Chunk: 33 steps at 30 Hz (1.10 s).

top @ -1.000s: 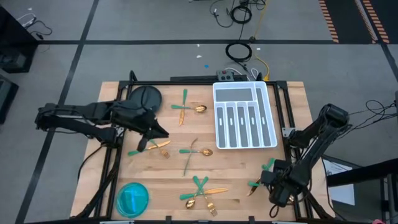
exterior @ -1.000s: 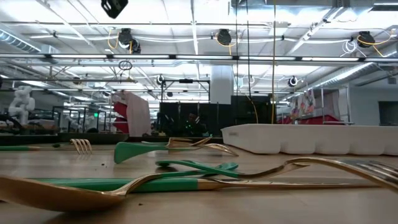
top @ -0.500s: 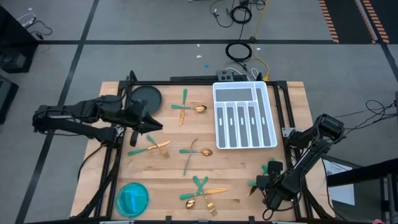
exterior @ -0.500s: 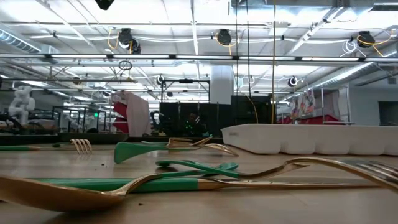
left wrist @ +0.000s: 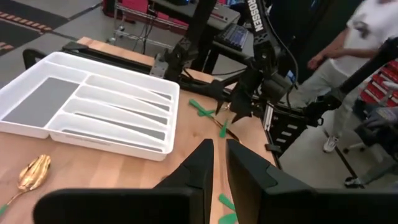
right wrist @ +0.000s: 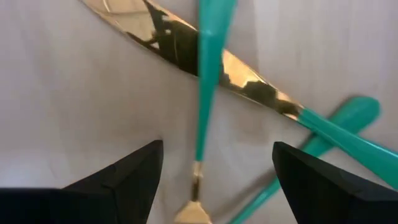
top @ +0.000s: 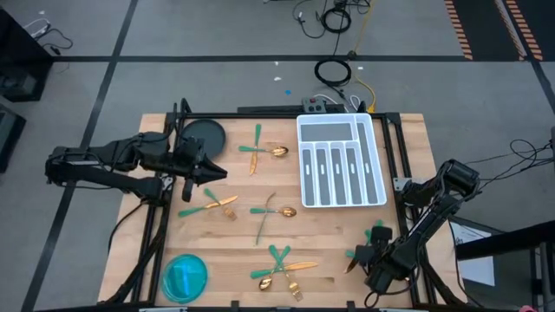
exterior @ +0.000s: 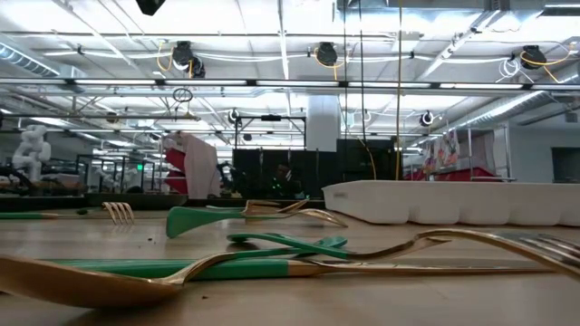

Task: Sort silverware
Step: Put the bottom right green fork on the silverware tray

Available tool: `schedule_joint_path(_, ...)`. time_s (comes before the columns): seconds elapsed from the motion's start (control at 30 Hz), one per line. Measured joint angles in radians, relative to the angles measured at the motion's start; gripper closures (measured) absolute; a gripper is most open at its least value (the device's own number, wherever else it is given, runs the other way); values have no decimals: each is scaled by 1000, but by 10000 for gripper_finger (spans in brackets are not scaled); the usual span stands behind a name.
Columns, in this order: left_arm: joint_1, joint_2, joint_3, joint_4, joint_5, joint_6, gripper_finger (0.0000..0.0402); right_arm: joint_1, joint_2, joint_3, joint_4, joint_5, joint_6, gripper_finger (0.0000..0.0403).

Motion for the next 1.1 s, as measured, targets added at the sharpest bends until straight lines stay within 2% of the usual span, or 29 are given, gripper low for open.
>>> schedule_joint_path(0.17,0,0,0,14,0,-8,352,0,0,0,19,1,-1,106)
schedule_joint_path(0.5,0,0,0,152,-8,-78,352,0,-1,0,-4,2,-30,106)
schedule_joint_path(0.67,0,0,0,157,-63,-128,352,0,-1,0,-7,3,-46,106)
schedule_joint_path(0.97,0,0,0,156,-151,-131,352,0,-7,0,-79,-59,-78,106)
schedule_joint_path(1.1,1,0,0,156,-199,-131,352,0,-7,0,-51,-56,-90,108)
